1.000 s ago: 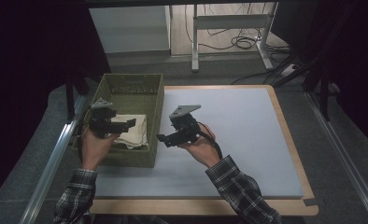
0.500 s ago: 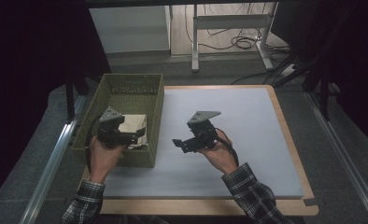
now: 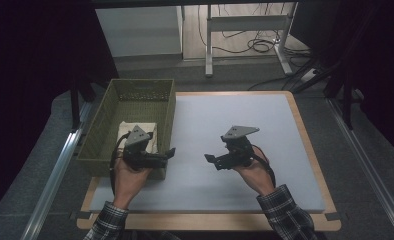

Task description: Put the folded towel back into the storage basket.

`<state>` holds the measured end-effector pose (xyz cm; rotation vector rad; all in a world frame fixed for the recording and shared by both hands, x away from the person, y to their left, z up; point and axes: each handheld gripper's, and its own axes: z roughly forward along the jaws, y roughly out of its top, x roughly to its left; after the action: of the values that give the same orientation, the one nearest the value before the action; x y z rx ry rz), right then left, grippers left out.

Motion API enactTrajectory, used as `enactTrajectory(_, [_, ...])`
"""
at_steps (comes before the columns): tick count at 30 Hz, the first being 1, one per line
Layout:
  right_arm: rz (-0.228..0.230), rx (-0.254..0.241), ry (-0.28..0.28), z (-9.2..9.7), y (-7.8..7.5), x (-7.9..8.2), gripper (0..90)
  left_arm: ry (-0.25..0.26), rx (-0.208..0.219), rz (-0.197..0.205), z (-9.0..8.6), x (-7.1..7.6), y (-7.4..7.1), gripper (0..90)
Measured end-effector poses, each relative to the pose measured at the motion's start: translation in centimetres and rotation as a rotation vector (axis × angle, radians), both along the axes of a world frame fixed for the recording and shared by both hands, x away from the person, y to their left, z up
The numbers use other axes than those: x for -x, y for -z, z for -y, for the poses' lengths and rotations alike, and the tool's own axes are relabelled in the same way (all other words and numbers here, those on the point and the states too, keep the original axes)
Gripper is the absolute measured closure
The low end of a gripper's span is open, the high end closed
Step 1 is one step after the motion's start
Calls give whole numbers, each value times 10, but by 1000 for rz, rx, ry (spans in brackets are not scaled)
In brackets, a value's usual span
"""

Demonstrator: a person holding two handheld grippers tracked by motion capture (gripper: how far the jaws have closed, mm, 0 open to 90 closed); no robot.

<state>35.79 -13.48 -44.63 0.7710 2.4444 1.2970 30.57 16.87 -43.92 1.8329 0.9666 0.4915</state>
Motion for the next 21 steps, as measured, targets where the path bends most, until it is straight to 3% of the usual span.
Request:
enactTrajectory(7, [2, 6, 32, 29, 6, 10, 91, 55, 6, 47, 30, 13, 6, 18])
enactTrajectory(12, [-1, 13, 64, 53, 12, 17, 86, 122, 34, 69, 53, 23, 12, 22])
enactTrajectory(15, [0, 15, 82, 65, 16, 22, 86, 174, 42, 63, 68, 30, 21, 22])
enactTrajectory(21, [-6, 27, 119, 87, 30, 31, 86, 203, -13, 16, 90, 30, 46, 18])
